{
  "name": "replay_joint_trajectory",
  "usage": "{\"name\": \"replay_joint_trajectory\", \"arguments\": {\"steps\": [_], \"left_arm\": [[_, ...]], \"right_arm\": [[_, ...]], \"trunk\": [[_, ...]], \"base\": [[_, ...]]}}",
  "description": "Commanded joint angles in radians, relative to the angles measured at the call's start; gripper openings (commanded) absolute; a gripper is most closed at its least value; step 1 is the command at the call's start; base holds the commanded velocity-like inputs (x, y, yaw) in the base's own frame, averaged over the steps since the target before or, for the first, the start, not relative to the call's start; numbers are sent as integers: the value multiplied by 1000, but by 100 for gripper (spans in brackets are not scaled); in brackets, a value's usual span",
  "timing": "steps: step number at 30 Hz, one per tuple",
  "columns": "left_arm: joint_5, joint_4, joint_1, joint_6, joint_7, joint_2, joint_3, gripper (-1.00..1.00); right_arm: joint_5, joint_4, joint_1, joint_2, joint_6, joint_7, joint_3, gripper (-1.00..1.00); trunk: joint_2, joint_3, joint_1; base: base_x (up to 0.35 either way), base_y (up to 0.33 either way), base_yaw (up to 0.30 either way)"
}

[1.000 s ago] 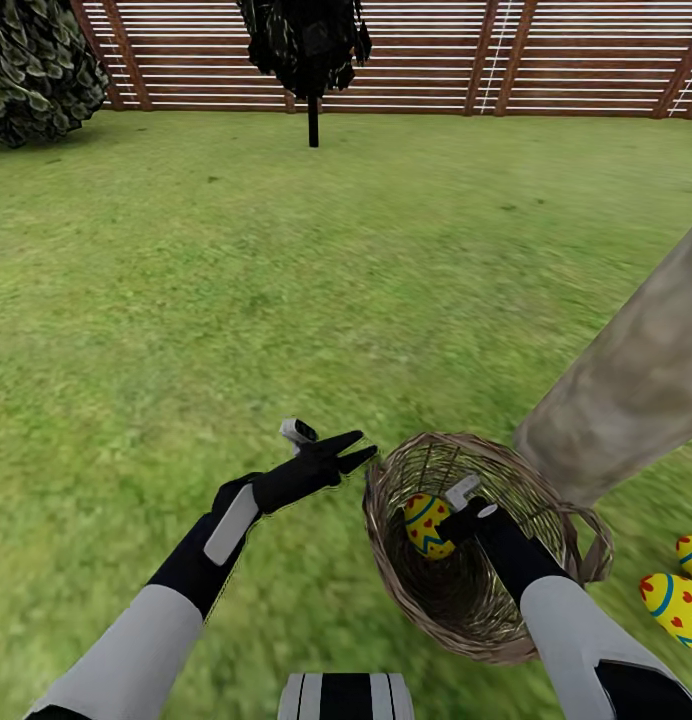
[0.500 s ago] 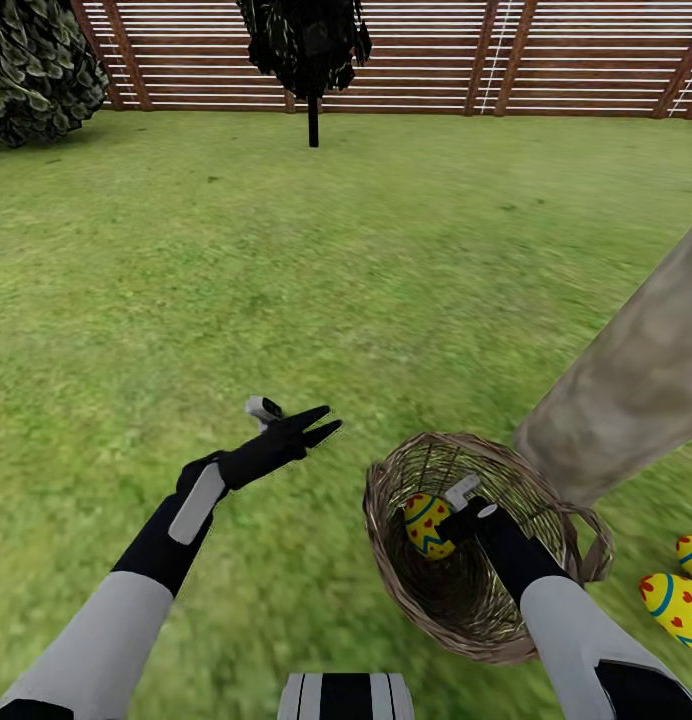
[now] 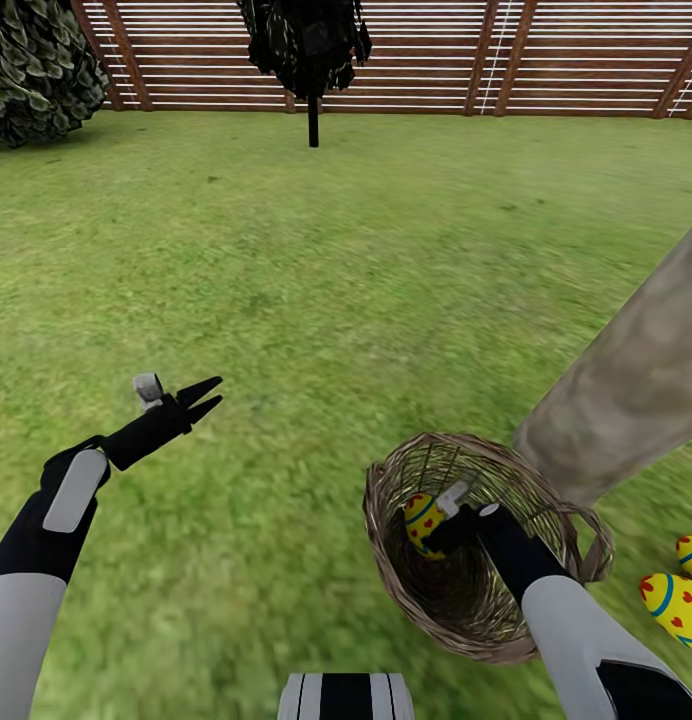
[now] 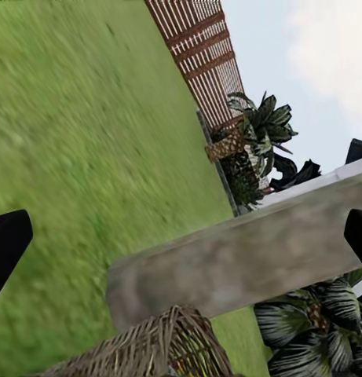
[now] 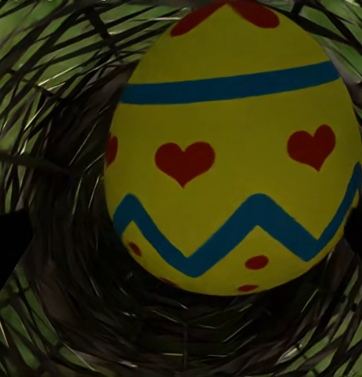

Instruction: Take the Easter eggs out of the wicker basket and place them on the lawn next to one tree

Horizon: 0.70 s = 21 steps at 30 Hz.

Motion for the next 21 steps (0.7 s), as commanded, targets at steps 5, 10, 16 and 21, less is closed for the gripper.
{"name": "replay_joint_trajectory", "arguments": {"steps": [5,10,16,21], "left_arm": [[4,-1,0,3,-2,-2,1,100],[4,-1,0,3,-2,-2,1,100],[4,0,0,3,-2,-2,1,100],[4,0,0,3,-2,-5,1,100]], "right_arm": [[8,-23,0,1,2,11,-6,100],[7,-31,0,3,1,7,-7,100],[4,-50,0,5,1,0,-8,100],[-1,-62,0,6,-1,-83,-12,100]], "trunk": [[0,-1,0],[-1,-16,2],[-2,-24,3],[-2,-32,3]], "base": [[0,0,0],[0,0,0],[0,0,0],[0,0,0]]}}
